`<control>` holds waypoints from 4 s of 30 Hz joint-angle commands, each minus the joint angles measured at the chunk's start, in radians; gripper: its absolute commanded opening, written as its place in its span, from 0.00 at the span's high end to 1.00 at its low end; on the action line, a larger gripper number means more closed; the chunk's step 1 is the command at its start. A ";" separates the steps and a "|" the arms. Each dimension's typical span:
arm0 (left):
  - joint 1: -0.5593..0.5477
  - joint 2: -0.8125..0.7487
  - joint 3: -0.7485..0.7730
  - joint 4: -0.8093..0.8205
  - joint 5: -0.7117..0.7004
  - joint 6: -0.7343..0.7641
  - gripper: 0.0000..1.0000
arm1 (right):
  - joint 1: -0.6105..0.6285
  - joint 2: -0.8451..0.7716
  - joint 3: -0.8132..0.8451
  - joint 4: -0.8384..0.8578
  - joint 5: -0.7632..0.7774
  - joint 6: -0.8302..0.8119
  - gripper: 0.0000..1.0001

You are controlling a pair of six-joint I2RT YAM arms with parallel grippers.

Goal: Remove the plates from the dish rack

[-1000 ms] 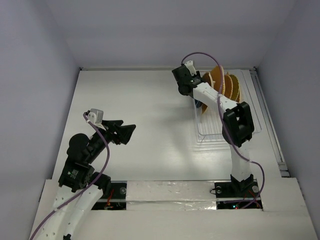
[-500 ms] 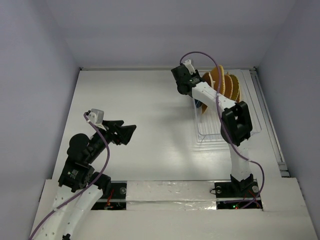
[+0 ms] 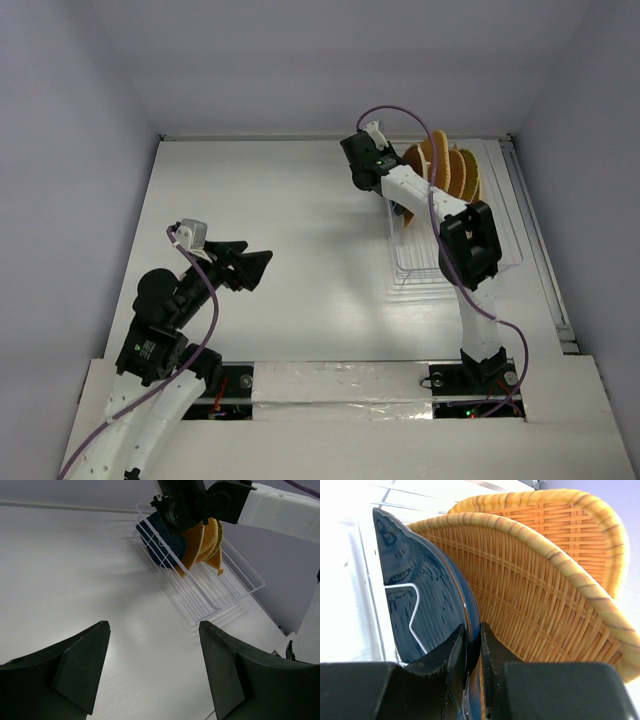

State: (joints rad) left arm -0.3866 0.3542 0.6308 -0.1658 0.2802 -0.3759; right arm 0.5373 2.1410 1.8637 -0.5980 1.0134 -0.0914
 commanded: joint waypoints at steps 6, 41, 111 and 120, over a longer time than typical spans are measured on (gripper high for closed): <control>-0.006 -0.018 0.010 0.031 0.001 -0.004 0.31 | 0.022 -0.039 -0.014 0.135 0.114 -0.151 0.96; -0.006 -0.003 0.006 0.037 0.013 -0.004 0.33 | 0.082 -0.225 -0.069 0.392 0.333 -0.383 1.00; 0.005 -0.018 0.053 -0.024 -0.167 0.034 0.55 | 0.285 0.277 0.126 0.753 -1.046 1.115 0.74; 0.005 -0.026 0.053 -0.028 -0.171 0.032 0.55 | 0.285 0.275 0.140 0.715 -1.046 1.102 0.72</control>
State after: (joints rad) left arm -0.3843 0.3428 0.6865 -0.2363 0.1001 -0.3386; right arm 0.8234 2.4500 1.9568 -0.0166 -0.0029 0.9756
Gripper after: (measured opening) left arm 0.448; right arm 0.276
